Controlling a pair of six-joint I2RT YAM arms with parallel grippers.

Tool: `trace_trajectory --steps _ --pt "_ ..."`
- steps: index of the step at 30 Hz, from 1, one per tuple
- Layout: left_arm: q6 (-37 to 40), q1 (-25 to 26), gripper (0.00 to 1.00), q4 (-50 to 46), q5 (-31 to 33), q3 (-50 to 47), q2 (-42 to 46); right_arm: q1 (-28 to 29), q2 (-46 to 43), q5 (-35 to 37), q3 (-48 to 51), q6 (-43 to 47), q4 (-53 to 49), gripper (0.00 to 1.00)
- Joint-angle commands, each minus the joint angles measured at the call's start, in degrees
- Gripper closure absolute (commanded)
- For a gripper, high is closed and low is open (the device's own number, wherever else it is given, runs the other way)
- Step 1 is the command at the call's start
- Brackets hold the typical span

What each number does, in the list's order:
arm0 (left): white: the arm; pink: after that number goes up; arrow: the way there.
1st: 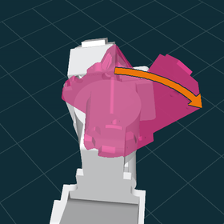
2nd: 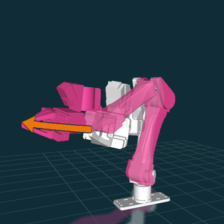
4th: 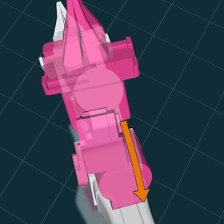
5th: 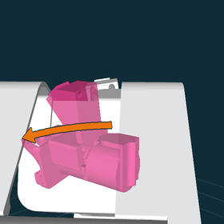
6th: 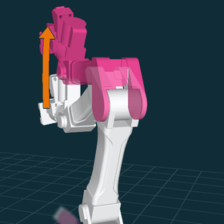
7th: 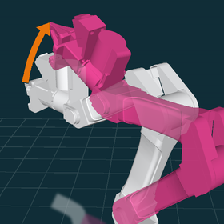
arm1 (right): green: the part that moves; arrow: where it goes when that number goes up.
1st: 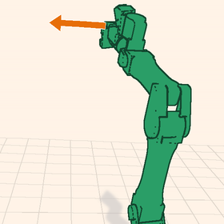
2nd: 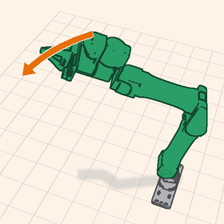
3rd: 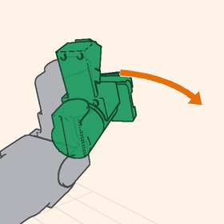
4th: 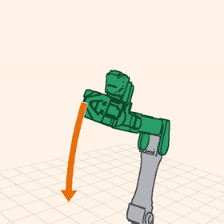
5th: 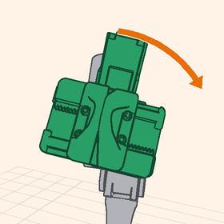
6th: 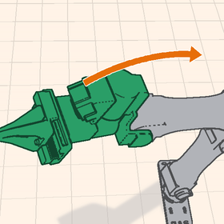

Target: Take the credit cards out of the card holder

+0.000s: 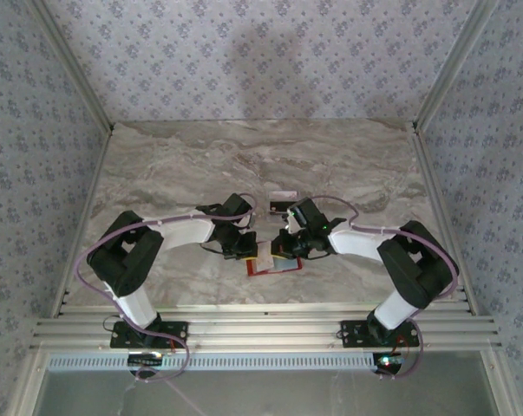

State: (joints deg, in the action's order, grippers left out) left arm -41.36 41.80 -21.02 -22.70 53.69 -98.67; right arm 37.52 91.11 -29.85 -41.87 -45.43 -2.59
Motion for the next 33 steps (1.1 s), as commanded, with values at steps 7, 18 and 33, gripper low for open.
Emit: trace_trajectory --steps 7,18,33 --pt "1.6 0.1 0.91 -5.5 3.5 0.2 -0.5 -1.8 -4.3 3.4 0.9 3.0 -6.7 0.96" --pt "2.9 -0.6 0.91 -8.1 4.5 1.8 0.4 -4.9 -10.6 5.9 0.2 7.2 -13.5 0.96" --pt "4.4 -2.0 0.82 -10.8 5.0 4.5 4.6 -7.3 -15.2 13.9 -7.6 27.0 -27.2 1.00"
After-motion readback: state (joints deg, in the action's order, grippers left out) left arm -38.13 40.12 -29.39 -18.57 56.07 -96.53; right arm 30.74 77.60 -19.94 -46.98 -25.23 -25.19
